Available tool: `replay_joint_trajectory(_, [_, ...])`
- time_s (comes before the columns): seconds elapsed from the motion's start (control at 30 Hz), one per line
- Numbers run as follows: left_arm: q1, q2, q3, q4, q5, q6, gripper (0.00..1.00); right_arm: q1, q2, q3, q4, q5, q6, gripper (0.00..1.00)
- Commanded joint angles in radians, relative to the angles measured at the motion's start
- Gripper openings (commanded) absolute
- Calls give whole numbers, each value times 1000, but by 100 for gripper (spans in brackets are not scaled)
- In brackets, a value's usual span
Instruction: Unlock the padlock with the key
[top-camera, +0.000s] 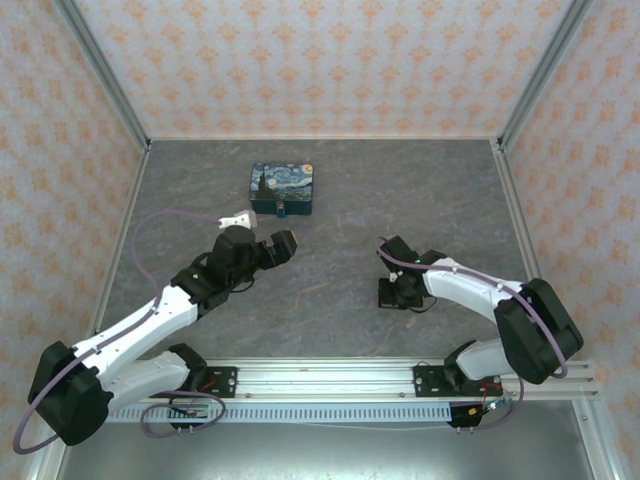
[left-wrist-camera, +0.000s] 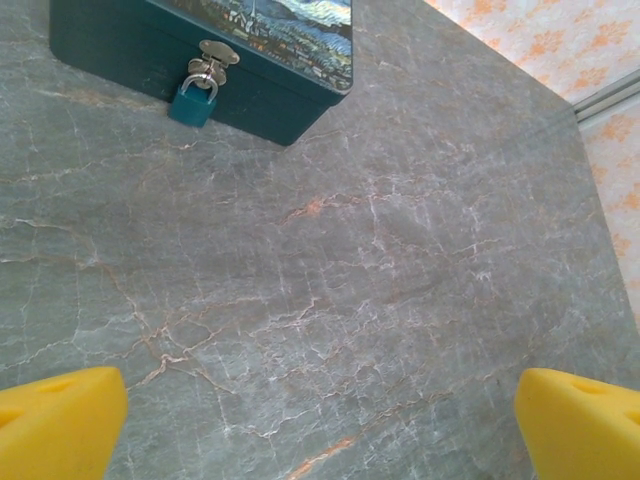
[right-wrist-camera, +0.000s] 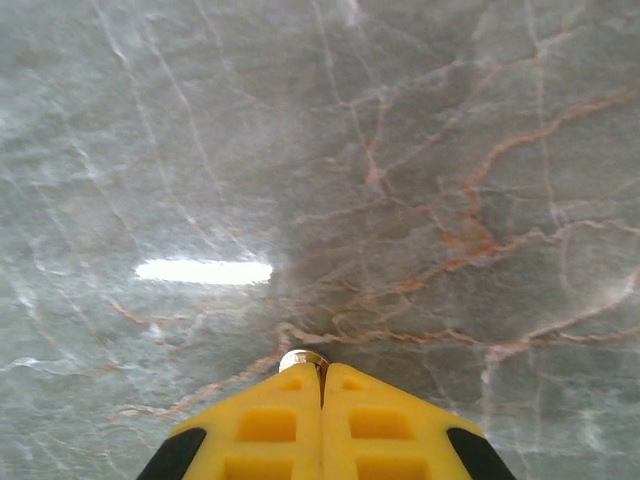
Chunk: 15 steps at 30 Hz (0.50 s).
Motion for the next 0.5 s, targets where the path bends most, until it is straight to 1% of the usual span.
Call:
replay_joint_trajectory(0.0, [-9,-40,13,27,21,11,100,5,-87,-32,148,-67,89,0])
replay_joint_trajectory(0.07, [-10,-58,4,73,47,-7,100,5,-142,-53,249,-99,155,0])
replay_joint_trajectory(0.17, [-9,-78,-9,151,83,-42,100,6,-222,-95,445,-132,289,0])
replay_joint_trajectory(0.3, [-9,-78,-15,271,137,-94,99,5,-303,-162,737,-114,498,0])
replay_joint_trajectory(0.4, [-9,-45,-7,372,183,-136,93,6,-331,-194,915,-81,630,0])
replay_joint_trajectory(0.47, [-11,-11,14,408,217,-150,86,5,-335,-188,966,-69,672,0])
